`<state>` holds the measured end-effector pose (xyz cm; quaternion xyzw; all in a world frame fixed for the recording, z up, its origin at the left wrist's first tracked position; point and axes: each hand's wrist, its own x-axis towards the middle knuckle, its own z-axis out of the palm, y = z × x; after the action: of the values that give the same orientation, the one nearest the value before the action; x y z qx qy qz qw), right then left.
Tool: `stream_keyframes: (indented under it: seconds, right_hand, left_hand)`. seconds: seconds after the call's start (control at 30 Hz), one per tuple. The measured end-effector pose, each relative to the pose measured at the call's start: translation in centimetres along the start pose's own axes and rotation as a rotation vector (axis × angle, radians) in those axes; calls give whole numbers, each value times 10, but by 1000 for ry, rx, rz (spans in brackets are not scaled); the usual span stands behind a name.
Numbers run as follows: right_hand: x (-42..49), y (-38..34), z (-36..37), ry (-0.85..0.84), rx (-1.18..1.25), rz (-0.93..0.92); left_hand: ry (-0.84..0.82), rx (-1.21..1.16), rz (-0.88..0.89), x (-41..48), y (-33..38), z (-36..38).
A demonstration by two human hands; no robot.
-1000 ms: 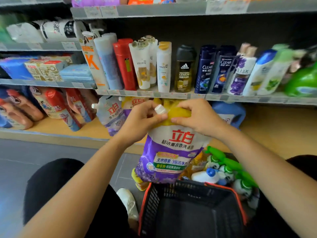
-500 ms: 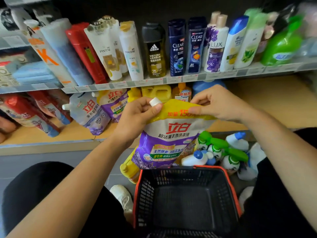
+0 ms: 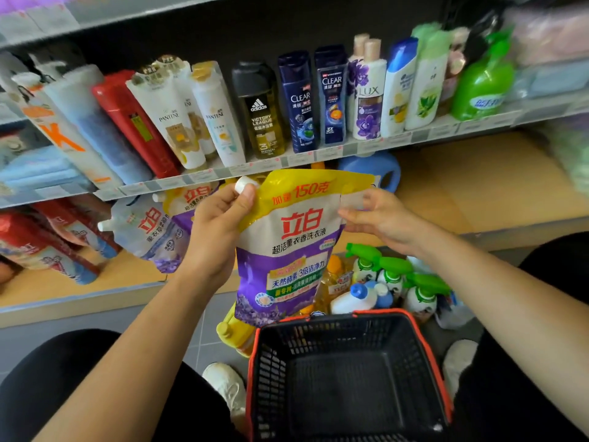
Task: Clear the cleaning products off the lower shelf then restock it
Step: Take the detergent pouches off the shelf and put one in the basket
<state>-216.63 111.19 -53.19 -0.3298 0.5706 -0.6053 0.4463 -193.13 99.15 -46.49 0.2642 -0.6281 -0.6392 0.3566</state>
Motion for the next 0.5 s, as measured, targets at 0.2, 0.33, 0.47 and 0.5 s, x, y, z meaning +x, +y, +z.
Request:
stream_keyframes:
  seconds: [0.2, 0.33, 0.47, 0.5]
  right_hand:
    - [-6, 15, 23, -15, 49, 76]
    - [-7, 9, 25, 36, 113, 25]
    - [-11, 4, 24, 38, 106, -35]
    - [-12, 4, 24, 56, 107, -46]
  left_hand:
    - [41, -70, -15, 3, 3, -8]
    - [182, -31, -80, 10, -2, -20]
    - [205, -40, -77, 13, -5, -23]
    - [191, -45, -69, 13, -4, -23]
